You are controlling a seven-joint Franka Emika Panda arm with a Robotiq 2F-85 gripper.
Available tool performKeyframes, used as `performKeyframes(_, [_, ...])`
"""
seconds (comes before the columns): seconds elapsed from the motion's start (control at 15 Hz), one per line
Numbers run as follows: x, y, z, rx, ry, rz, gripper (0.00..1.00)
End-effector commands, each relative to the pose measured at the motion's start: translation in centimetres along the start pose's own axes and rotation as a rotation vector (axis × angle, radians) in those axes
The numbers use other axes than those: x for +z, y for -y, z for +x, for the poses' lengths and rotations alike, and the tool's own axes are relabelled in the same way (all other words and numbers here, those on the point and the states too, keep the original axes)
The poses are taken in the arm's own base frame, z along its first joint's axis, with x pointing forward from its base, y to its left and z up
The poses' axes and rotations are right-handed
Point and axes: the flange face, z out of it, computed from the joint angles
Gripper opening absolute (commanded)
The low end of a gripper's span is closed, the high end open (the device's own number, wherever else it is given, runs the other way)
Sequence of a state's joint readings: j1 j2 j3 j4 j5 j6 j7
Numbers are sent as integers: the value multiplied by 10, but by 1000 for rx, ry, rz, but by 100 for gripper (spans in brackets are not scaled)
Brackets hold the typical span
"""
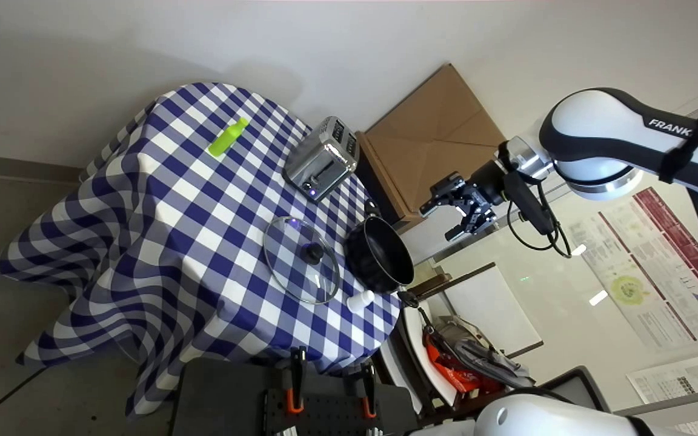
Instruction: Push down the switch of the toaster
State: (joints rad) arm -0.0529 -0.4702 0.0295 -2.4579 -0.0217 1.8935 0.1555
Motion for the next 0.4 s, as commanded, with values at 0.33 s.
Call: performKeyframes(0.33, [-12,2,3,-115,-23,11,100])
